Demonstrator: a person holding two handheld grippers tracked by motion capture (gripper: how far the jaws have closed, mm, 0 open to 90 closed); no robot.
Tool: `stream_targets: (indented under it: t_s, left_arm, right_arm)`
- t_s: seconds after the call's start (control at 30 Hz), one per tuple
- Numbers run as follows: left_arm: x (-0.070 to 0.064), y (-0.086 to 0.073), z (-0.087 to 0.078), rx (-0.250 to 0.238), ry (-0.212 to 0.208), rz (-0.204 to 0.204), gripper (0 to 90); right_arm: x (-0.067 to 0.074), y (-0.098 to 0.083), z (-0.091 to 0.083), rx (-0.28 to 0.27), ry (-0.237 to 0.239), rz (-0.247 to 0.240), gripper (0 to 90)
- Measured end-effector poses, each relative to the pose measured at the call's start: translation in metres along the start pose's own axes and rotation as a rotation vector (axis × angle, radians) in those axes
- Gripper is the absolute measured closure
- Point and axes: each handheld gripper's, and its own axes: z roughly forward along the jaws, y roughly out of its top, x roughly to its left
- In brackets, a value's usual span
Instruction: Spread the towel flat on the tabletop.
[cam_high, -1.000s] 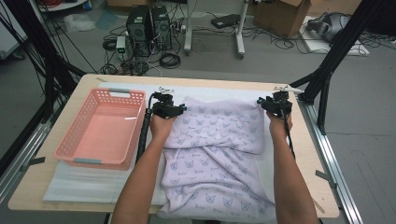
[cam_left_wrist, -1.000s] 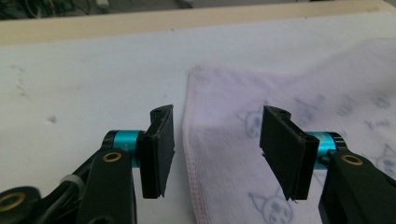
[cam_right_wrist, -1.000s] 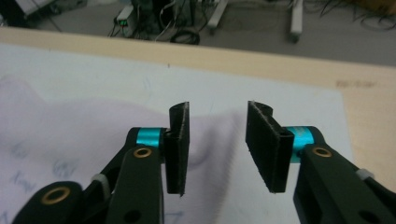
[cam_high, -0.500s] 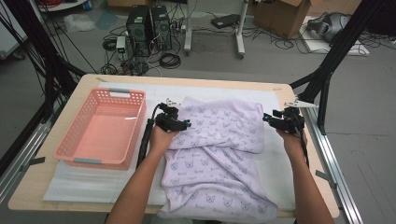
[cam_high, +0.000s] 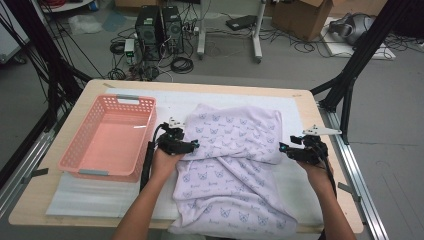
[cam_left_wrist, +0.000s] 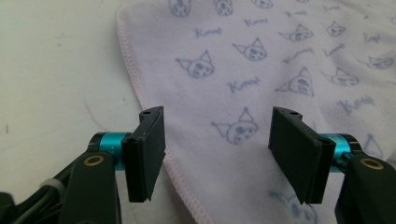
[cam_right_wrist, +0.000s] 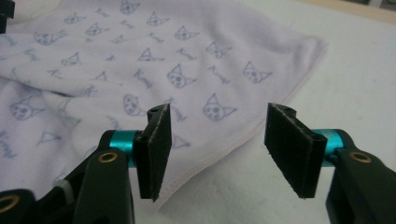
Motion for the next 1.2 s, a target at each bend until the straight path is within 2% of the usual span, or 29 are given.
stream_targets:
  t_s: [0.07, 0.13, 0.2, 0.27, 0.33, 0.37, 0.43, 0.47, 0.53, 0.6, 0.63, 0.67, 0.73, 0.8, 0.83, 0.9, 0.93, 1.0, 1.1, 1.13, 1.17, 1.2]
  left_arm:
    - [0.000, -0.005, 0.000, 0.011, 0.001, -0.002, 36.5]
    - [0.000, -0.010, 0.002, 0.029, 0.002, -0.006, 36.7]
    - [-0.002, -0.013, 0.002, 0.017, 0.016, -0.005, 38.6]
    - [-0.003, -0.013, 0.001, 0.018, 0.023, -0.001, 49.4]
    - [-0.003, -0.013, 0.001, 0.027, 0.014, 0.009, 77.4]
    - [-0.003, -0.012, 0.001, 0.024, 0.014, 0.006, 80.6]
    - [-0.003, -0.012, 0.000, 0.010, 0.036, -0.003, 84.0]
    - [-0.002, -0.011, 0.001, 0.000, 0.047, -0.009, 84.6]
    - [0.001, -0.011, 0.000, -0.021, 0.060, -0.035, 84.8]
    - [0.007, -0.009, -0.002, -0.055, 0.072, -0.072, 85.0]
    - [0.010, -0.008, -0.002, -0.064, 0.079, -0.087, 85.1]
    - [0.014, -0.007, -0.003, -0.071, 0.084, -0.097, 85.2]
    - [0.019, -0.003, -0.004, -0.090, 0.113, -0.104, 85.6]
    - [0.022, 0.000, -0.003, -0.130, 0.119, -0.119, 85.6]
    - [0.023, 0.000, -0.001, -0.142, 0.123, -0.126, 85.6]
    - [0.025, 0.003, 0.004, -0.112, 0.129, -0.121, 85.6]
    - [0.025, 0.004, 0.006, -0.117, 0.135, -0.113, 85.6]
    - [0.026, 0.009, 0.007, -0.145, 0.143, -0.120, 85.6]
    - [0.025, 0.013, 0.007, -0.212, 0.150, -0.120, 83.8]
    - [0.026, 0.013, 0.008, -0.206, 0.148, -0.135, 78.4]
    - [0.026, 0.012, 0.009, -0.197, 0.144, -0.155, 66.9]
    - [0.027, 0.011, 0.010, -0.171, 0.119, -0.173, 58.8]
  right_arm:
    - [0.004, -0.005, 0.002, -0.003, 0.027, 0.025, 37.9]
    - [0.010, -0.009, 0.007, 0.018, 0.035, 0.008, 36.8]
    - [0.016, -0.011, 0.015, 0.046, 0.041, -0.001, 35.8]
    - [0.021, -0.012, 0.023, 0.075, 0.039, -0.012, 35.7]
    - [0.025, -0.012, 0.031, 0.100, 0.036, -0.019, 35.7]
    - [0.028, -0.012, 0.036, 0.115, 0.034, -0.014, 36.3]
    - [0.031, -0.012, 0.043, 0.157, 0.030, -0.008, 44.7]
    - [0.031, -0.012, 0.046, 0.157, 0.038, -0.010, 49.5]
    - [0.031, -0.010, 0.047, 0.146, 0.059, -0.005, 66.4]
    - [0.032, -0.006, 0.048, 0.144, 0.062, -0.027, 78.6]
    - [0.032, -0.004, 0.048, 0.137, 0.053, -0.035, 81.9]
    - [0.031, -0.002, 0.048, 0.121, 0.035, -0.046, 82.9]
    - [0.025, 0.002, 0.051, 0.107, 0.007, -0.028, 83.6]
    - [0.019, 0.006, 0.054, 0.086, -0.015, 0.003, 83.9]
    - [0.017, 0.008, 0.056, 0.076, -0.025, 0.003, 83.8]
    - [0.016, 0.014, 0.060, 0.044, -0.056, 0.007, 83.8]
    - [0.015, 0.016, 0.062, 0.028, -0.070, 0.009, 83.7]
    - [0.013, 0.021, 0.065, 0.017, -0.097, 0.016, 83.7]
    - [0.009, 0.026, 0.068, -0.007, -0.140, 0.031, 83.8]
    - [0.008, 0.027, 0.068, -0.024, -0.151, 0.038, 83.2]
    - [0.007, 0.027, 0.069, -0.038, -0.158, 0.045, 81.4]
    - [0.006, 0.027, 0.069, -0.042, -0.160, 0.051, 78.0]
